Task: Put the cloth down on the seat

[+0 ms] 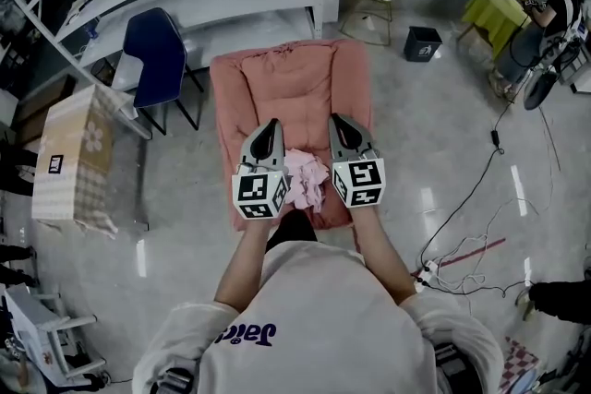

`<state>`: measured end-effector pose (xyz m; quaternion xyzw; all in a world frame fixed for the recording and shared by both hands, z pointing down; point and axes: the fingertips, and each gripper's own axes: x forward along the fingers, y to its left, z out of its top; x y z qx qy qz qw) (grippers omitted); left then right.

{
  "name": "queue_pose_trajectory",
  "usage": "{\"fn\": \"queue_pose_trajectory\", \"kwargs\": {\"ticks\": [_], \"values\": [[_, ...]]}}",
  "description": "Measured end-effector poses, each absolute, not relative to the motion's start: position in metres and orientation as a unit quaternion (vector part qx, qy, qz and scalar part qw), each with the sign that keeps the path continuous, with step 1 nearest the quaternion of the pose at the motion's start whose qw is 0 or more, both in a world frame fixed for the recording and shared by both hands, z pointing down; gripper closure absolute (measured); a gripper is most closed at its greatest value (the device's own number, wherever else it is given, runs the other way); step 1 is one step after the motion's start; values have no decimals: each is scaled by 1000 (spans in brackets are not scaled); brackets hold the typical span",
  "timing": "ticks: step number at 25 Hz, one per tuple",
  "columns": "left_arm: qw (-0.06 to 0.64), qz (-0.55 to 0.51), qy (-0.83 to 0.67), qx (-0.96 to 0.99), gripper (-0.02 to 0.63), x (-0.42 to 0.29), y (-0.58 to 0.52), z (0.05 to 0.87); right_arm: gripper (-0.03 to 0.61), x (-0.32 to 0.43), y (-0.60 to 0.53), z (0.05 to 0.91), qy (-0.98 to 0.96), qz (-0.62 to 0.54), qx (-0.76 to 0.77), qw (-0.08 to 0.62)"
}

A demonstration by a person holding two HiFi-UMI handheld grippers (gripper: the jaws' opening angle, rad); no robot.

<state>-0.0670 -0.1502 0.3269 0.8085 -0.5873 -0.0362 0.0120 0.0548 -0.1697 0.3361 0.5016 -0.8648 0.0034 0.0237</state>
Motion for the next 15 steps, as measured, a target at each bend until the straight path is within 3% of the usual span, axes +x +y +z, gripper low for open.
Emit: {"fn": "queue_pose_trajectory", "kwargs": {"ticks": [15], "values": [[26,-30,-581,813,600,-68,-152,332,561,59,-175,335,-865,9,502,14]]}}
